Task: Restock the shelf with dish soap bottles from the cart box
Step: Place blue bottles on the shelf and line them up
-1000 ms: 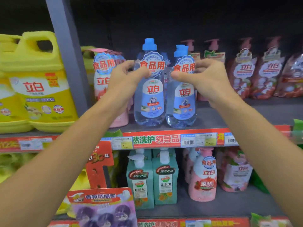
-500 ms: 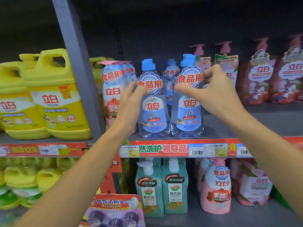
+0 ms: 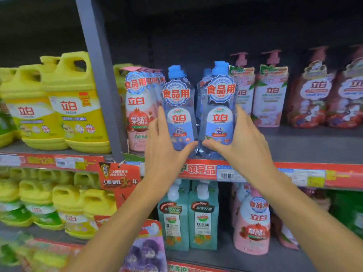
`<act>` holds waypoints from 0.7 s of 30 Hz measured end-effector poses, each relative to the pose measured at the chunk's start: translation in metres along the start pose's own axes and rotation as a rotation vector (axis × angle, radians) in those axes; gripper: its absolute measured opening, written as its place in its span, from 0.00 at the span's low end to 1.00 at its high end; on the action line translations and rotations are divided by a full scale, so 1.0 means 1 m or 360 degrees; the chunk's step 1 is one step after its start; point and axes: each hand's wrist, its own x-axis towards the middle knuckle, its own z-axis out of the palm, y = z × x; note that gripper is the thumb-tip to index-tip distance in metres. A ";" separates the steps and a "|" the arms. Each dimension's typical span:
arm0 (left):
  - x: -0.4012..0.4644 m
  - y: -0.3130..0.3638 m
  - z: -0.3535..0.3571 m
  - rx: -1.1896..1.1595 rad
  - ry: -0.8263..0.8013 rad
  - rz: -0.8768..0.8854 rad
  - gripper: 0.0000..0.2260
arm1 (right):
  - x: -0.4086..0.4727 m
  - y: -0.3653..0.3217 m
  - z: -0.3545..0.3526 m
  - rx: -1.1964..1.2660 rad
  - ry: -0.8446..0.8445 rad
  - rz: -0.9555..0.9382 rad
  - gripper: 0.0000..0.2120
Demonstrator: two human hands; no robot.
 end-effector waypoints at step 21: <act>0.043 0.020 0.033 0.0452 -0.0191 -0.0342 0.45 | 0.003 0.005 -0.007 0.0281 -0.0083 0.0167 0.35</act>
